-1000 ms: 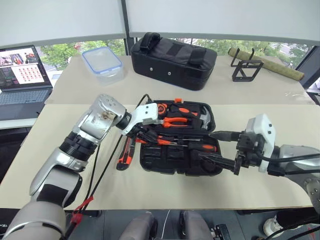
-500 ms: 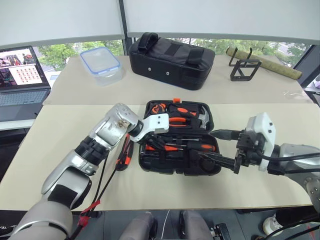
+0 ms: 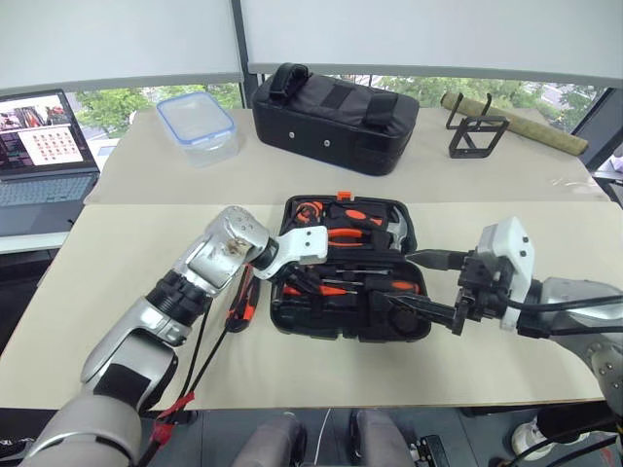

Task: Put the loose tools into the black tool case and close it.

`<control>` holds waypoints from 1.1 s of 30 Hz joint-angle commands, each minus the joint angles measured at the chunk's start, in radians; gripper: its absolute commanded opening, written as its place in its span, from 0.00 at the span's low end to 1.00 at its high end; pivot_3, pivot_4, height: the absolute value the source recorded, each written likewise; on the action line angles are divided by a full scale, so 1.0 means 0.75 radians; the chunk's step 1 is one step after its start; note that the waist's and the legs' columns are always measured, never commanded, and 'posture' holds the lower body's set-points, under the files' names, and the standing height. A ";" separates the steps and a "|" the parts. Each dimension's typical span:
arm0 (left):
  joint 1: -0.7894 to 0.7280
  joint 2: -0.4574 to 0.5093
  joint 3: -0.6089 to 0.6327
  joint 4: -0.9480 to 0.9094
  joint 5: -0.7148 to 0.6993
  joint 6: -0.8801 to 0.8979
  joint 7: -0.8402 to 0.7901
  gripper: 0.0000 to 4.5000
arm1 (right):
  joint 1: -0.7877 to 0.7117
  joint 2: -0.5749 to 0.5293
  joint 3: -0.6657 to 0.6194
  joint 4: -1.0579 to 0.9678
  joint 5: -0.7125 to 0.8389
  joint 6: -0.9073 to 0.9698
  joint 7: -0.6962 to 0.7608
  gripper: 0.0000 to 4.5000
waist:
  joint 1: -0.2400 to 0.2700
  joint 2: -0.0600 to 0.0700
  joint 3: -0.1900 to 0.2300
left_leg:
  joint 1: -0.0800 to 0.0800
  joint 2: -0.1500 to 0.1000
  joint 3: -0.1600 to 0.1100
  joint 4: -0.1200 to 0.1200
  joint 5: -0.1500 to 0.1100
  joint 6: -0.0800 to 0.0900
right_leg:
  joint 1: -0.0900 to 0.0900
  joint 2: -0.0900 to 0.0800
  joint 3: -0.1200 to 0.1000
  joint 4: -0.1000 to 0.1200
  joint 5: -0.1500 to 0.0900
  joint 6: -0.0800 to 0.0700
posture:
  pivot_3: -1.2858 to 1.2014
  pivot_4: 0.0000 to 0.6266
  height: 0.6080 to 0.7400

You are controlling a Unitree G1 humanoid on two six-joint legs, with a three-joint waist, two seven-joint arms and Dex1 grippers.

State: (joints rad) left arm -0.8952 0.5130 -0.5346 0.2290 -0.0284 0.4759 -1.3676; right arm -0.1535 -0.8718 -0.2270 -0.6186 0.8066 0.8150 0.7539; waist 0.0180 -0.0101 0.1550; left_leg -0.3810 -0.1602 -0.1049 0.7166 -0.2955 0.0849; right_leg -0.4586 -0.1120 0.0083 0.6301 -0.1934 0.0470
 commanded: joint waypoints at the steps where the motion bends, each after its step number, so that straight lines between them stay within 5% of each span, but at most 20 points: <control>1: 0.007 0.023 -0.010 0.041 0.026 -0.059 -0.044 0.09 | -0.026 0.005 -0.015 -0.020 0.004 -0.028 -0.006 1.00 | -0.001 0.000 0.000 | 0.000 0.000 0.000 0.000 0.000 0.000 | 0.000 0.000 0.000 0.000 0.000 0.000 | 0.52 0.24 0.83; 6: -0.001 0.004 -0.007 0.067 0.037 -0.055 -0.030 0.09 | -0.022 0.000 -0.006 -0.016 -0.007 -0.032 -0.003 1.00 | -0.004 0.000 0.000 | 0.000 0.000 0.000 0.000 0.000 0.000 | 0.000 0.000 0.000 0.000 0.000 0.000 | 0.52 0.24 0.83; 8: -0.012 0.005 0.010 0.059 0.020 -0.043 -0.039 0.31 | -0.022 0.001 -0.003 -0.018 -0.007 -0.030 -0.004 1.00 | -0.004 0.000 0.000 | 0.000 0.000 0.000 0.000 0.000 0.000 | 0.000 0.000 0.000 0.000 0.000 0.000 | 0.52 0.24 0.83; 14: -0.036 0.083 0.183 -0.118 -0.171 0.086 -0.145 0.77 | -0.007 -0.004 -0.007 -0.029 -0.001 -0.023 0.004 1.00 | -0.007 0.000 0.000 | -0.002 0.000 0.000 0.001 0.000 0.000 | -0.001 0.000 0.000 0.001 0.000 0.000 | 0.52 0.24 0.83; 17: -0.016 0.118 0.265 -0.214 -0.246 0.139 -0.141 0.77 | 0.009 -0.004 -0.010 -0.031 -0.003 -0.024 0.005 1.00 | -0.007 0.000 0.000 | -0.001 0.000 0.000 0.000 0.000 0.000 | -0.002 0.001 0.000 0.001 0.000 0.000 | 0.52 0.24 0.83; 27: 0.184 0.012 0.320 -0.129 -0.241 -0.007 0.069 0.01 | -0.024 -0.010 0.005 -0.011 0.001 -0.015 0.011 1.00 | -0.003 0.000 0.000 | 0.001 0.000 0.000 0.000 0.000 0.000 | 0.001 0.000 -0.001 0.000 0.000 0.000 | 0.52 0.24 0.83; 33: 0.284 -0.003 0.224 -0.079 -0.099 -0.122 0.178 0.01 | -0.027 -0.009 0.001 -0.018 0.017 -0.002 0.014 1.00 | -0.003 0.000 0.000 | 0.001 0.000 0.000 0.000 0.000 0.000 | 0.001 0.000 0.000 0.000 0.000 0.000 | 0.52 0.24 0.83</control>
State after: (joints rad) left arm -0.6937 0.5122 -0.3453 0.1636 -0.1471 0.4282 -1.2659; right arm -0.1670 -0.8713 -0.2092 -0.6150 0.8034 0.8154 0.7608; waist 0.0155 -0.0100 0.1549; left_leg -0.3806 -0.1602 -0.1048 0.7167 -0.2955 0.0849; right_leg -0.4582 -0.1122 0.0088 0.6302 -0.1934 0.0469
